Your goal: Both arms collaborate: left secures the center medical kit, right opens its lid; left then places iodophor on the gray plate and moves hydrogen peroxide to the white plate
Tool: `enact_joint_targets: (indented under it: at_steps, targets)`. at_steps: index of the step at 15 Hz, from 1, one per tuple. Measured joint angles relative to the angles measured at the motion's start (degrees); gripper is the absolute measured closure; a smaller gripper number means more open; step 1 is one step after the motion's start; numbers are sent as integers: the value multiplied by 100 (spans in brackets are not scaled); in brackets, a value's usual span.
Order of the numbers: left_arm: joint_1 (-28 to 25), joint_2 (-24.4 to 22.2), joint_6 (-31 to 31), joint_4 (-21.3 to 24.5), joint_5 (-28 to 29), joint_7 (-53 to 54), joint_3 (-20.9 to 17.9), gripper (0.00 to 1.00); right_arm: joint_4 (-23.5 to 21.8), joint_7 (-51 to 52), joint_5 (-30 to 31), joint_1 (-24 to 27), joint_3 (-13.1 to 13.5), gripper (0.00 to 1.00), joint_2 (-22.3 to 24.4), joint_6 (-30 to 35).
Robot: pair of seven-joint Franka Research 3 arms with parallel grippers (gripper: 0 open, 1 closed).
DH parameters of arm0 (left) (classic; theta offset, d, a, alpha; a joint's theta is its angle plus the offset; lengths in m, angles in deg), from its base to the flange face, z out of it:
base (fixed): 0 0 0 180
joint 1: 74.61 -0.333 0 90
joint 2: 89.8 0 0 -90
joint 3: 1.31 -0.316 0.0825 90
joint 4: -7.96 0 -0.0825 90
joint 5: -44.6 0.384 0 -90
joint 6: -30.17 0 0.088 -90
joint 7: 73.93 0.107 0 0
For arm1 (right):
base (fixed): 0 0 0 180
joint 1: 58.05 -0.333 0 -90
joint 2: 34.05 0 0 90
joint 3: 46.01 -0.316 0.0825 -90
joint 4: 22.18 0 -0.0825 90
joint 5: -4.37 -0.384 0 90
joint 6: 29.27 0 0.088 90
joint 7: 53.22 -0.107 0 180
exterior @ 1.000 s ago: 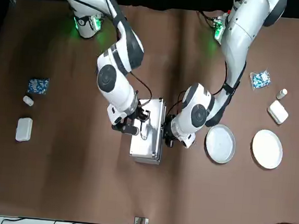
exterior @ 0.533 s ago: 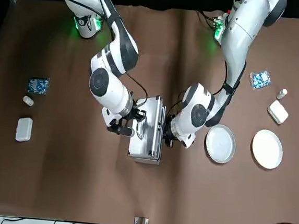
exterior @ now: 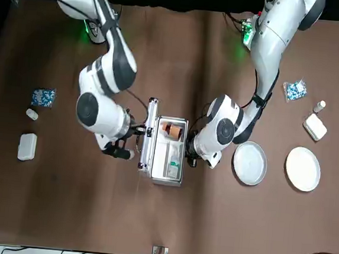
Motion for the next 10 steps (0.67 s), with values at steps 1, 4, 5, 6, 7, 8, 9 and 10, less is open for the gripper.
enact_joint_targets:
  at_steps: [1,4,5,6,7,8,9,10]
  targets:
    - [1,-2,0,-4,0,0,4,68,-24,106,-29,31,-11,87,4,4]
    - [1,-1,2,-3,0,0,2,68,-29,142,-27,32,-17,87,5,0]
    - [1,-1,2,-3,0,0,2,68,-29,146,-27,32,-17,87,5,0]
    - [0,3,1,0,0,0,-2,68,-94,150,12,42,4,85,1,1]
    - [0,3,1,-1,0,0,-2,68,-128,152,21,56,7,84,-7,-5]
    - [0,6,1,0,0,0,-3,68,-184,158,43,67,26,82,-42,-31]
    - [0,5,1,-2,0,0,-2,68,-198,210,6,93,25,82,-51,-30]
    - [3,5,1,-6,1,0,-1,68,-219,217,9,99,24,81,-59,-43]
